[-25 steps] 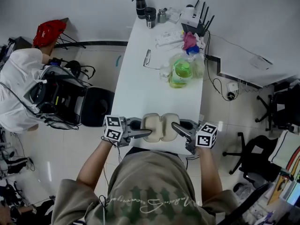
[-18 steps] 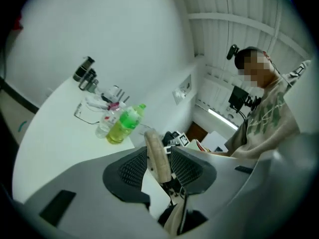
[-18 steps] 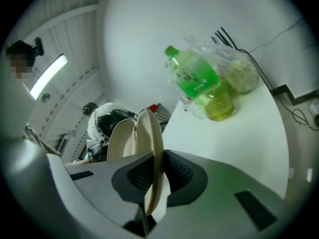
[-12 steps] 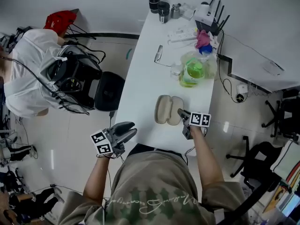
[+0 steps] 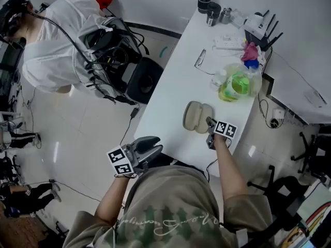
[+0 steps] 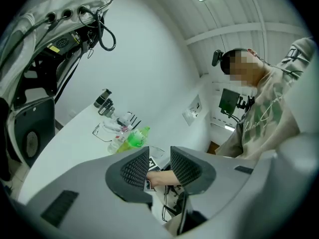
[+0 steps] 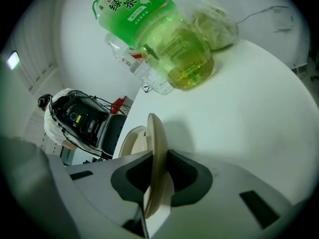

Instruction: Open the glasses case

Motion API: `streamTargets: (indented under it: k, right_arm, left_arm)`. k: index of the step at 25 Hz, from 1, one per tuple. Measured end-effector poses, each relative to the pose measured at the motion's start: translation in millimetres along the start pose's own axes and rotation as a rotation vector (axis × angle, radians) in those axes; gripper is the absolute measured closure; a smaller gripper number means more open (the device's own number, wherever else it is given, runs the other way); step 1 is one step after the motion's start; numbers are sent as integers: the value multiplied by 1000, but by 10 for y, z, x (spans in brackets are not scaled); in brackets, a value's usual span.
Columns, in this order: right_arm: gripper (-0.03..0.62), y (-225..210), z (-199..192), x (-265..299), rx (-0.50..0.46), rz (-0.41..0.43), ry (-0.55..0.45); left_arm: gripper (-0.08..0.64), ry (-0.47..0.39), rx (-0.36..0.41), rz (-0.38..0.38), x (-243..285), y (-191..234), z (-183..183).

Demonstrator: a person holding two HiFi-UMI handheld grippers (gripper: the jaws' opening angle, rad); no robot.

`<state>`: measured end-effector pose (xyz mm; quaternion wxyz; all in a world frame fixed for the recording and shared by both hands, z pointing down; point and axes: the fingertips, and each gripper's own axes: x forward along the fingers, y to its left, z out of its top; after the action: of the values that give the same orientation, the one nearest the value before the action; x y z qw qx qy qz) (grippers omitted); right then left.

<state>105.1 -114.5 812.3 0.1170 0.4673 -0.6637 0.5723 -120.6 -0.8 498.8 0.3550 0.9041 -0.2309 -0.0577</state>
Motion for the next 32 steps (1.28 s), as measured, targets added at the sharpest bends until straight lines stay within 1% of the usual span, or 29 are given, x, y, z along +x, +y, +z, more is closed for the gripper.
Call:
streamTargets:
  k: [3, 5, 7, 10, 12, 15, 17, 19, 20, 21, 22, 23, 24, 25, 27, 29, 32]
  right_arm:
    - [535, 44, 25, -52, -15, 0, -27]
    - [509, 70, 68, -152, -46, -9, -58]
    - [456, 123, 119, -318, -106, -23, -90]
    - [446, 366, 167, -705, -221, -10, -175]
    - [448, 667, 168, -1018, -309, 42, -258]
    - [448, 1207, 79, -1480, -411, 156, -370]
    - [448, 1569, -15, -1761, -477, 228, -427]
    - [448, 1925, -99, -2017, -567, 293, -467]
    - [448, 2078, -121, -2126, -604, 315, -485]
    - [448, 2200, -131, -2210, -626, 325, -500]
    - [448, 2289, -144, -2260, -633, 328, -505]
    - [448, 2355, -177, -2277, -634, 331, -498]
    - [448, 2408, -228, -2276, -634, 335, -488]
    - [448, 2453, -283, -2279, -637, 335, -486]
    - [448, 2526, -361, -2329, -660, 319, -517]
    - [448, 2539, -439, -2385, -682, 271, -557]
    - [448, 2505, -607, -2489, -650, 193, -606]
  left_arm:
    - [420, -6, 19, 4, -32, -40, 19]
    - [420, -18, 21, 7, -49, -49, 49]
    - [420, -26, 30, 17, -61, -44, 68]
    - [420, -43, 48, 28, -46, -46, 121]
    - [420, -53, 72, 11, 22, -94, 190]
    - [420, -48, 115, -30, 193, -197, 292]
    - [420, -44, 134, -54, 312, -263, 363]
    - [422, -34, 184, -75, 404, -352, 425]
    - [466, -22, 225, -91, 442, -409, 446]
    - [555, -7, 271, -118, 477, -473, 455]
    - [555, 10, 309, -153, 506, -535, 448]
    - [555, 26, 331, -185, 526, -582, 425]
    - [555, 38, 332, -209, 536, -603, 396]
    - [555, 48, 319, -224, 541, -600, 366]
    - [555, 62, 292, -245, 556, -554, 306]
    - [555, 84, 278, -284, 557, -509, 194]
    - [555, 137, 255, -349, 505, -510, -27]
